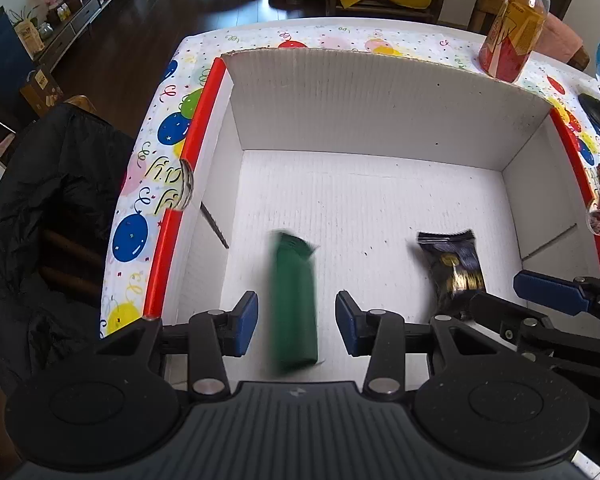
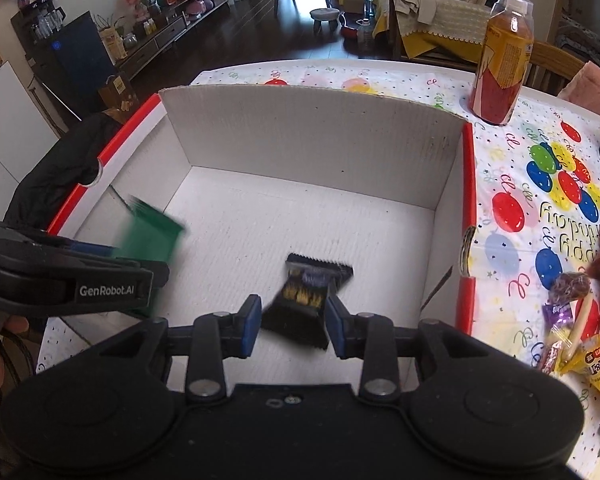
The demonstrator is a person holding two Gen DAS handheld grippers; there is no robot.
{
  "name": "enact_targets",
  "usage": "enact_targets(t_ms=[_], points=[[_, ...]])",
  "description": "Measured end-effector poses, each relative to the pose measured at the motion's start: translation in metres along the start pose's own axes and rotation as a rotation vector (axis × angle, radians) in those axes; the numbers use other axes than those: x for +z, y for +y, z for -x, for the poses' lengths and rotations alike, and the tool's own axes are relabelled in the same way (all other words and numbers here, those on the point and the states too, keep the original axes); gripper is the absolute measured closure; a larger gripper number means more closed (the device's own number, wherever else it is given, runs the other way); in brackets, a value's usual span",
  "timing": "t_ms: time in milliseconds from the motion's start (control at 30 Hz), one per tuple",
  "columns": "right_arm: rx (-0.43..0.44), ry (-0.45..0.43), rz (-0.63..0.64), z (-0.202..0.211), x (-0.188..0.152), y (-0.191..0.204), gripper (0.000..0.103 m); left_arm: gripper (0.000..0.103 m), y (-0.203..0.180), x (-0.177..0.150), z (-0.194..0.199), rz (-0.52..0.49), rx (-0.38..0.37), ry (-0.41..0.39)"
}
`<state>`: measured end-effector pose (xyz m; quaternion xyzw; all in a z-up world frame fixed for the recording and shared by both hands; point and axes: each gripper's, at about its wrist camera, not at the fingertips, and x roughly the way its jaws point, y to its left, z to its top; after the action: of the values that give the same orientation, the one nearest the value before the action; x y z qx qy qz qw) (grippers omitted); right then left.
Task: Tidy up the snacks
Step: 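Open the left tool over the box while the right tool releases the black candy, then move both tools back to the snack pile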
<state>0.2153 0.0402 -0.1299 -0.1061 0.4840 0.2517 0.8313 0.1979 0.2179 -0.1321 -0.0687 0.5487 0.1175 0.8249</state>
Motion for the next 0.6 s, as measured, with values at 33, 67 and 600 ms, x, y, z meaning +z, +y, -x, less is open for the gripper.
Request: enact_targets(t_ms=[33,67,600], points=[[-0.001,-0.002,0.0,0.0,0.001,0.0,0.064,0.06,0.0,-0.001,0.002,-0.002,-0.002,-0.003],[-0.001,-0.007,0.0,0.001,0.001,0.001,0.062,0.058,0.0,-0.002,0.003,-0.003,0.0,-0.007],[0.001,-0.09,-0.047,0.039,-0.006,-0.001,0.028,0.038,0.005,-0.011,0.043,0.017,-0.015,-0.091]])
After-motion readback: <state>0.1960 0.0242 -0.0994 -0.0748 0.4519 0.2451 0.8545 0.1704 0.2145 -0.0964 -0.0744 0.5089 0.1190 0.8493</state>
